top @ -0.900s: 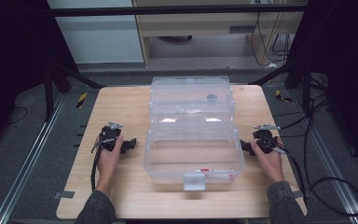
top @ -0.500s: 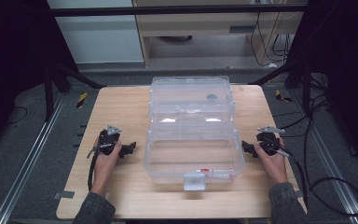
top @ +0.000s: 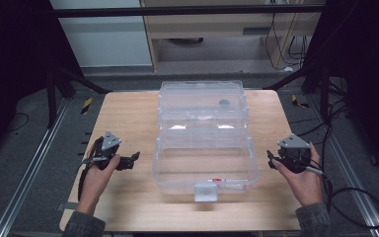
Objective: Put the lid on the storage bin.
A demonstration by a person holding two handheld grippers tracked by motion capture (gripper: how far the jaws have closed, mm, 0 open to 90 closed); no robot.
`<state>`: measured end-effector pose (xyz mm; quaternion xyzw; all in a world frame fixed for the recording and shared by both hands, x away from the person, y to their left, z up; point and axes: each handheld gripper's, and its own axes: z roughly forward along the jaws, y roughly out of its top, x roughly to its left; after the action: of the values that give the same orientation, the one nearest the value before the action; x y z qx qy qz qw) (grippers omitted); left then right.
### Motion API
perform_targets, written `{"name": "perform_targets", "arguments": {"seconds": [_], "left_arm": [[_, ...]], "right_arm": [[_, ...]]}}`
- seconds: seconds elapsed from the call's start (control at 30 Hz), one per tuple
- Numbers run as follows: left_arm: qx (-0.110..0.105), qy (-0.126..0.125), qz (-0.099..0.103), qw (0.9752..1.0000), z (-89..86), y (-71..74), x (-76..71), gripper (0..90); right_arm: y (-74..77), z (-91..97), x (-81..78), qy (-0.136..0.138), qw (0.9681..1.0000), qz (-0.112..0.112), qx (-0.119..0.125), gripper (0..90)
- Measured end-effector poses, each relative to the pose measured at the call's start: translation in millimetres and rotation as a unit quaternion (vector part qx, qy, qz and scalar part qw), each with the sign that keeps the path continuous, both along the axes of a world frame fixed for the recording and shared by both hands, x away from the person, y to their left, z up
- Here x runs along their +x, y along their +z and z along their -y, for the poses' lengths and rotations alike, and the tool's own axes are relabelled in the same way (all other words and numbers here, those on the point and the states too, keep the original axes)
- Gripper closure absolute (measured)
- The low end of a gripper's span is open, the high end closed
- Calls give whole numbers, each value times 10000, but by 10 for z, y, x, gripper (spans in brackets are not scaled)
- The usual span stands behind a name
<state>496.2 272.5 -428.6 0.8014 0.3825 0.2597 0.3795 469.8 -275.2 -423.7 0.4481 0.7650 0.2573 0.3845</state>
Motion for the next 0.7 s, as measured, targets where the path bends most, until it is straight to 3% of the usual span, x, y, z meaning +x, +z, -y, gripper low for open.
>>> {"name": "perform_targets", "arguments": {"seconds": [0.1,0.13,0.17,0.2,0.23,0.27,0.37,0.4,0.5,0.53,0.6,0.63,0.67,0.7], "left_arm": [[48,-218,33,9997,10,259,-176,33],[48,-218,33,9997,10,259,-176,32],[272,-453,133,9985,68,403,-241,32],[272,-453,133,9985,68,403,-241,30],[493,-609,185,9968,132,496,-251,23],[493,-609,185,9968,132,496,-251,19],[804,-669,294,9941,279,653,-236,20],[804,-669,294,9941,279,653,-236,21],[860,-1002,58,9912,445,734,-192,26],[860,-1002,58,9912,445,734,-192,26],[945,-1314,-71,9868,614,760,-217,26],[945,-1314,-71,9868,614,760,-217,26],[1028,-1494,-86,9834,678,773,-242,26],[1021,-1715,-195,9797,751,792,-277,32]], "right_arm": [[322,-71,-105,238,9982,-109,-540,219],[322,-71,-105,238,9982,-109,-540,219],[489,-114,-102,388,9968,-102,-687,229],[489,-114,-102,388,9968,-102,-687,229],[644,-157,-66,586,9954,-178,-739,249],[644,-157,-66,586,9954,-178,-739,249],[932,-300,41,1171,9901,-316,-704,280],[932,-300,41,1171,9901,-316,-704,280],[1168,-445,223,1614,9815,-500,-902,325],[1168,-445,223,1614,9815,-500,-902,325],[1294,-536,362,1862,9756,-550,-1027,373],[1294,-536,362,1862,9756,-550,-1027,373],[1318,-555,391,1926,9741,-579,-1030,389],[1370,-618,463,2098,9691,-705,-1084,420]]}}
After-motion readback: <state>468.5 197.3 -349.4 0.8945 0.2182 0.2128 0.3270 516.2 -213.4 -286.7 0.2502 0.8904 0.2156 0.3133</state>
